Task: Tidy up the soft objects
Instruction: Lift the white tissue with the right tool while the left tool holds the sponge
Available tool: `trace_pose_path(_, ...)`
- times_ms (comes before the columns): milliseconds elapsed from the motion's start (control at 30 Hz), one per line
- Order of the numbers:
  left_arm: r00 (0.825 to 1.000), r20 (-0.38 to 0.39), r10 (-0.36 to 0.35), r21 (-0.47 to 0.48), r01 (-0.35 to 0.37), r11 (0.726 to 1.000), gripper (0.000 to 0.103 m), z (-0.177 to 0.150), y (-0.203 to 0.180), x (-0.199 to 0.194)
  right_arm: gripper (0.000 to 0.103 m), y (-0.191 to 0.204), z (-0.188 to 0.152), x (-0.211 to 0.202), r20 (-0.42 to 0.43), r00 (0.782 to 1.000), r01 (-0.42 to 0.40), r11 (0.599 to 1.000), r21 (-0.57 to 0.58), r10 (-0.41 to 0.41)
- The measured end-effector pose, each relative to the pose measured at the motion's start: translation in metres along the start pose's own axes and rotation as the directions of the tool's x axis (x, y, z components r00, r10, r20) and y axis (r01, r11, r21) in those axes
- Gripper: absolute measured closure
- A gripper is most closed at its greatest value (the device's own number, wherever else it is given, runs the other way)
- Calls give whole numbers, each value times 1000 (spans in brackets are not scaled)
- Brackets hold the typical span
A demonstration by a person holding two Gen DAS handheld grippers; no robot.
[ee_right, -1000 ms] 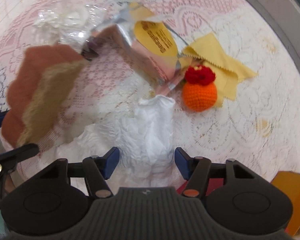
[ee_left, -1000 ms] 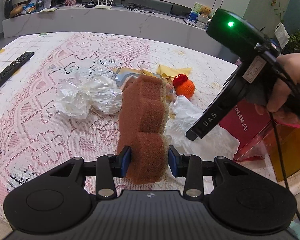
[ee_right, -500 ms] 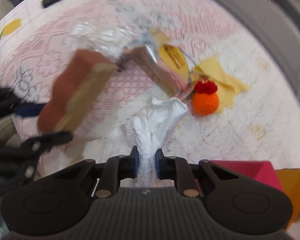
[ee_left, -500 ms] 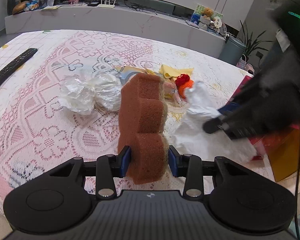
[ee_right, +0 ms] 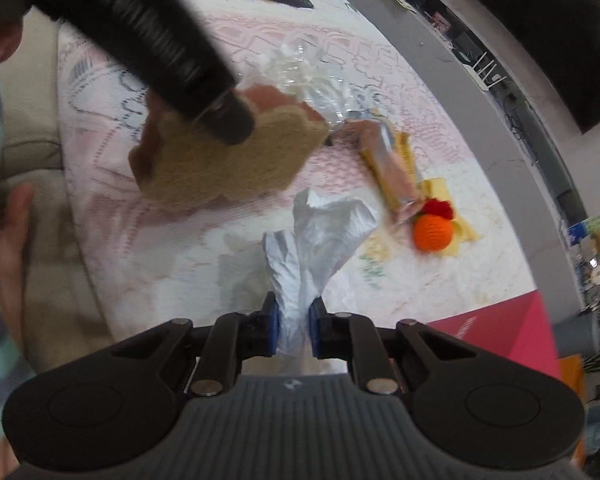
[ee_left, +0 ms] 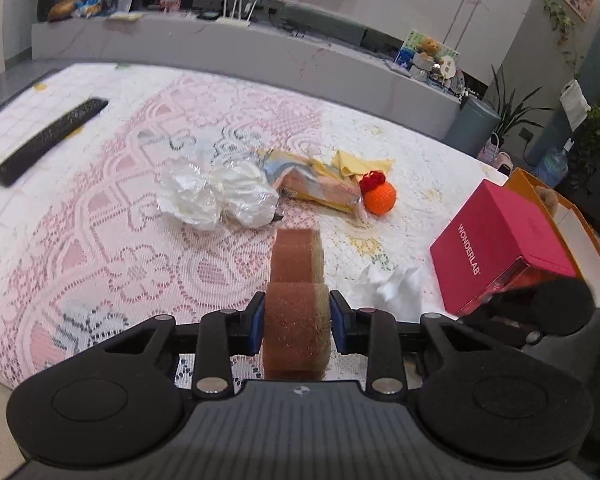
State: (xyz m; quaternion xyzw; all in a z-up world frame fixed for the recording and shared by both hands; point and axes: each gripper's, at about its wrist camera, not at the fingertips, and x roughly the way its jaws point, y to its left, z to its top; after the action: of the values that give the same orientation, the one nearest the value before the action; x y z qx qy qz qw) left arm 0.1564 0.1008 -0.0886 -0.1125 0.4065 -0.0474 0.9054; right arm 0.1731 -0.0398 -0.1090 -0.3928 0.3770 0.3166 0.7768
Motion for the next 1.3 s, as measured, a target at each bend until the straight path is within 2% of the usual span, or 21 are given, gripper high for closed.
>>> trace_pose_path(133, 999, -35, 9, 17, -8, 1000, 67, -2, -2, 5, 89, -10, -9, 18, 14, 996, -90, 982, 163, 89)
trace_pose_path(233, 998, -70, 10, 10, -9, 1000, 66, -7, 1, 9, 84, -23, -14, 28, 53, 985, -171, 933, 317, 162)
trace_pose_path(267, 997, -81, 15, 13, -14, 1000, 66, -8, 2, 10, 81, -28, -17, 28, 71, 980, -199, 909, 367, 186)
trace_pose_path(300, 995, -91, 25, 19, -23, 1000, 66, -9, 2, 12, 73, -35, -20, 30, 94, 972, -234, 880, 414, 215)
trace_pose_path(367, 994, -104, 40, 33, -36, 999, 65, -11, 1, 16, 70, -44, -26, 30, 138, 957, -291, 821, 490, 257)
trace_pose_path(467, 993, -116, 35, 33, -32, 999, 65, -13, 1, 20, 62, -53, -32, 32, 201, 938, -347, 752, 561, 283)
trace_pose_path(533, 992, -117, 37, 37, -33, 999, 65, -16, 0, 20, 56, -60, -38, 29, 263, 919, -394, 686, 612, 294)
trace_pose_path(600, 992, -121, 43, 44, -38, 998, 65, -16, -1, 22, 53, -64, -43, 18, 305, 911, -412, 646, 643, 277)
trace_pose_path(667, 992, -120, 44, 48, -38, 998, 65, -17, -1, 23, 53, -66, -47, 7, 337, 915, -396, 643, 655, 221)
trace_pose_path(767, 991, -124, 43, 45, -38, 998, 65, -17, -1, 24, 53, -68, -49, 3, 337, 932, -335, 674, 659, 133)
trace_pose_path(833, 992, -122, 43, 42, -38, 998, 65, -17, -1, 24, 52, -68, -50, 11, 315, 941, -312, 673, 670, 123)
trace_pose_path(867, 992, -120, 42, 39, -38, 999, 65, -17, 0, 24, 53, -70, -51, 17, 315, 940, -322, 653, 685, 133)
trace_pose_path(967, 992, -121, 36, 27, -33, 999, 64, -17, 3, 24, 65, -75, -60, 33, 364, 907, -419, 535, 734, 210)
trace_pose_path(1067, 992, -118, 42, 36, -38, 999, 65, -17, 1, 25, 67, -74, -64, 39, 402, 881, -473, 459, 752, 250)
trace_pose_path(1100, 992, -118, 46, 43, -41, 998, 65, -18, -1, 25, 67, -75, -67, 42, 412, 875, -483, 416, 770, 253)
trace_pose_path(1167, 992, -119, 50, 53, -43, 998, 65, -18, -2, 26, 78, -76, -75, 47, 418, 873, -483, 326, 813, 250)
trace_pose_path(1233, 991, -120, 50, 55, -43, 998, 64, -18, -2, 26, 93, -76, -82, 55, 404, 884, -457, 251, 853, 237)
trace_pose_path(1267, 992, -120, 49, 54, -43, 998, 65, -19, -2, 26, 93, -75, -83, 56, 401, 887, -451, 236, 861, 229)
trace_pose_path(1300, 992, -121, 48, 52, -42, 998, 65, -19, -1, 26, 93, -72, -82, 57, 399, 889, -447, 243, 861, 223)
